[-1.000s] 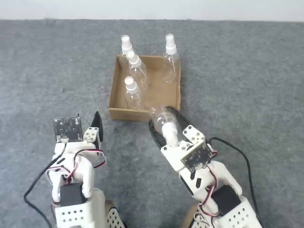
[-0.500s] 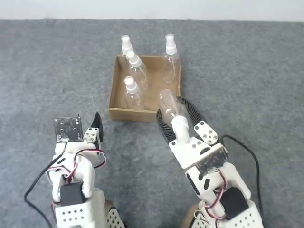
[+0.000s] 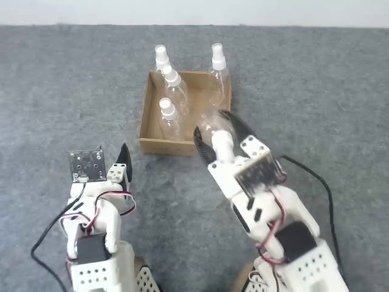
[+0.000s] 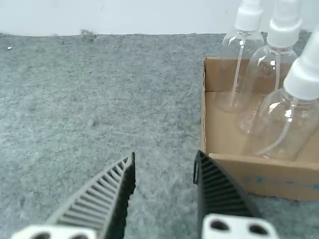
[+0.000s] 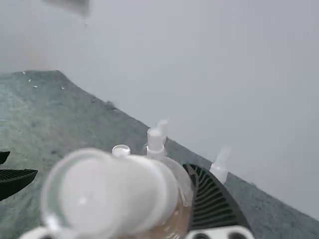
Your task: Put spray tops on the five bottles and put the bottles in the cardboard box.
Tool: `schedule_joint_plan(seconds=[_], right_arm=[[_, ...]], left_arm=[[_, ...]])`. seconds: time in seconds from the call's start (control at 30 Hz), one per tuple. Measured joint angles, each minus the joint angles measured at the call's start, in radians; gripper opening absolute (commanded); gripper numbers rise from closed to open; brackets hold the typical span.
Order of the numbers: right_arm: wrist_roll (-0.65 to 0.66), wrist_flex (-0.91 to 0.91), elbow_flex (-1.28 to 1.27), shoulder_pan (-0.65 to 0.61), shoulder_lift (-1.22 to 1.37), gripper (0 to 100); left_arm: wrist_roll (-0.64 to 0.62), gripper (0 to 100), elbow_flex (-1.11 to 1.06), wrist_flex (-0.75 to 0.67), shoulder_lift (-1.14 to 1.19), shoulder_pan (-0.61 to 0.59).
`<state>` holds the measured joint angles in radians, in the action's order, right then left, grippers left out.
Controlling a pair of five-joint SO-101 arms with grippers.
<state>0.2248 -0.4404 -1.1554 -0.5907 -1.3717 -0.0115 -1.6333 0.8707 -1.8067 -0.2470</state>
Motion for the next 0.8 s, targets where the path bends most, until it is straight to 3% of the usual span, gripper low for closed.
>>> schedule_joint_plan(seconds=[0.27,0.67,0.8], right_arm=[[0.0,0.0,0.098,0.008,0.259,0.6],[0.0,0.0,0.23,0.008,0.436,0.6],[-0.061,0.04,0.239,0.028,0.505,0.6]], left_arm=[[0.0,18,0.0,0.0,0.0,0.0],[0.0,18,0.0,0.0,0.0,0.0],[0.0,18,0.0,0.0,0.0,0.0]])
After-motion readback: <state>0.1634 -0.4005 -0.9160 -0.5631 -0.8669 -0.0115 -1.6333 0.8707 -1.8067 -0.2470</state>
